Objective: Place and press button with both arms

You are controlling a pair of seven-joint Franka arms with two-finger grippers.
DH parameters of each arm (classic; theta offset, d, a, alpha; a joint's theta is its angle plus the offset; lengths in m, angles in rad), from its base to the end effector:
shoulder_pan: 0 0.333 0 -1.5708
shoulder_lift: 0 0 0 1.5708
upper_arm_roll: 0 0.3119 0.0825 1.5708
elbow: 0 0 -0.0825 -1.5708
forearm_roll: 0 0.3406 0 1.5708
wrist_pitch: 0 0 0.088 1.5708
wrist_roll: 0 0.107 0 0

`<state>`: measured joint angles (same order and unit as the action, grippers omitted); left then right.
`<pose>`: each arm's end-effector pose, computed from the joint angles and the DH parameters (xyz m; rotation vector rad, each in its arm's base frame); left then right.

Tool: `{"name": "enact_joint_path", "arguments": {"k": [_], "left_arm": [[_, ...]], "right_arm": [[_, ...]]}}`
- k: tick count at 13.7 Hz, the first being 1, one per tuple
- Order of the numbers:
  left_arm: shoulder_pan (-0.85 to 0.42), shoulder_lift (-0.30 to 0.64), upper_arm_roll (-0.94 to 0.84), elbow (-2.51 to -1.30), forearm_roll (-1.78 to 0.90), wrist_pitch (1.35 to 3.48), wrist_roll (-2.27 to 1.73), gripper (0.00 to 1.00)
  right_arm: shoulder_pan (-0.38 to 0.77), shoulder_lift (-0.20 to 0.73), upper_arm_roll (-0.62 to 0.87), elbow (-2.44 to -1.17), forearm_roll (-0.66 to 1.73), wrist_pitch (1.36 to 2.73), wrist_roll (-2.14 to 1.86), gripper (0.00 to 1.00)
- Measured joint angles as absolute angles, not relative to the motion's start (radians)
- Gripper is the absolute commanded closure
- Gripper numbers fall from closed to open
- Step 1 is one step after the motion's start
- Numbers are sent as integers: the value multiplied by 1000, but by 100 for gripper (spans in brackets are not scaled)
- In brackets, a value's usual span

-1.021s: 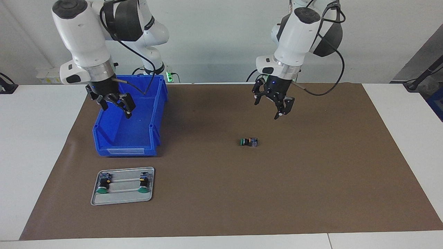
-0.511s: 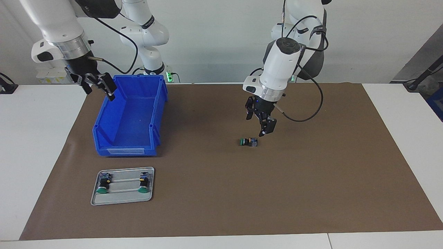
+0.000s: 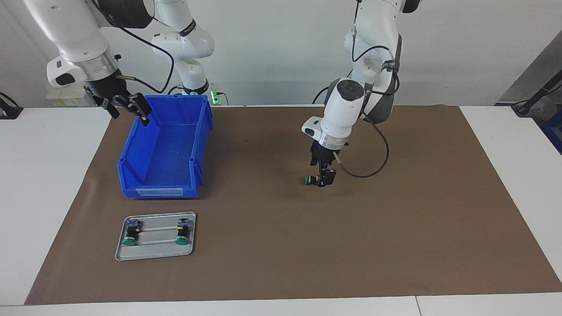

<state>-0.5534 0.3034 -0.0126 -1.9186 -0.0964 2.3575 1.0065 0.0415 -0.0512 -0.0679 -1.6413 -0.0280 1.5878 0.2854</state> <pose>0.5014 -0.3195 0.3711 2.2511 -2.1141 0.2301 0.4961 -0.0170 0.6174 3.0793 -0.4830 0.0012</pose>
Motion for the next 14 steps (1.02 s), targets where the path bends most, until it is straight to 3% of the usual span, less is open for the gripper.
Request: {"name": "enact_joint_path", "arguments": {"k": [14], "left_arm": [[-579,328,-11,-2016,-96,2419,1030,0]], "right_arm": [[44,-58,-65,-1647,-43,1577,264,0]]}}
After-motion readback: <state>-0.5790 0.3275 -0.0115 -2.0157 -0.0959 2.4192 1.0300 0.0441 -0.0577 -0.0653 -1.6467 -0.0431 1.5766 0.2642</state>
